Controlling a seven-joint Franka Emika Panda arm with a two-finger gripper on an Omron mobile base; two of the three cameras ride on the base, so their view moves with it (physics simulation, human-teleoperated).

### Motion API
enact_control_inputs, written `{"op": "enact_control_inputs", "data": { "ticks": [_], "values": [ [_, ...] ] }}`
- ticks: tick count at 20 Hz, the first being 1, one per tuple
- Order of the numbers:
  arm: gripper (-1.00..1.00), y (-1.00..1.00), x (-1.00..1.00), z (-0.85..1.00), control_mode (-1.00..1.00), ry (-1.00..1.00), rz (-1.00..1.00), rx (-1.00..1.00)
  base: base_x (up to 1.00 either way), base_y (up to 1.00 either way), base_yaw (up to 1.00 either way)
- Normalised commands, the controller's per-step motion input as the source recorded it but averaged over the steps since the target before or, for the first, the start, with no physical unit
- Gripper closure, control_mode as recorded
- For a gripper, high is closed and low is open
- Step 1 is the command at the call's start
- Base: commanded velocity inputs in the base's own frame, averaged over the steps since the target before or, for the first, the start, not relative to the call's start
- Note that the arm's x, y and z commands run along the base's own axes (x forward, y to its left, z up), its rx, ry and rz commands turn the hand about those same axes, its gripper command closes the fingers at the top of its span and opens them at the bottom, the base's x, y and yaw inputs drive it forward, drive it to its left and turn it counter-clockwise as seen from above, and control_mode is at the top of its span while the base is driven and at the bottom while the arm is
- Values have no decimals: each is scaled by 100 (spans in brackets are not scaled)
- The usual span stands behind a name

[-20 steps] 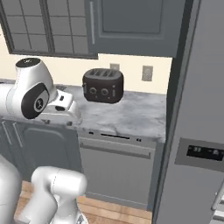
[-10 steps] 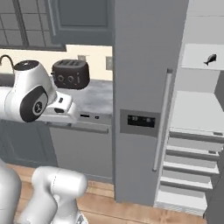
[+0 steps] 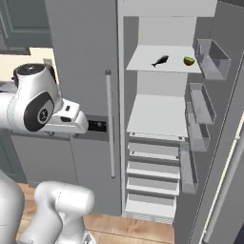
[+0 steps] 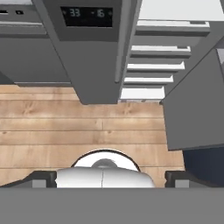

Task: Open the fridge, remove the kiwi, cucumber, and fish, and place them on any counter.

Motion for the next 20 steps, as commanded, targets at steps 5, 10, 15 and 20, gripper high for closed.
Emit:
{"op": "enact_control_inputs", "data": {
  "ticks": [5,10,15,20],
  "values": [
    [-100,0,0,0,100,0,0,0,4,-36,0],
    [-100,0,0,0,100,0,0,0,28,-38,-2],
    [-100,0,0,0,100,0,0,0,54,-52,-10],
    [-100,0,0,0,100,0,0,0,63,-28,-17]
  ]
}}
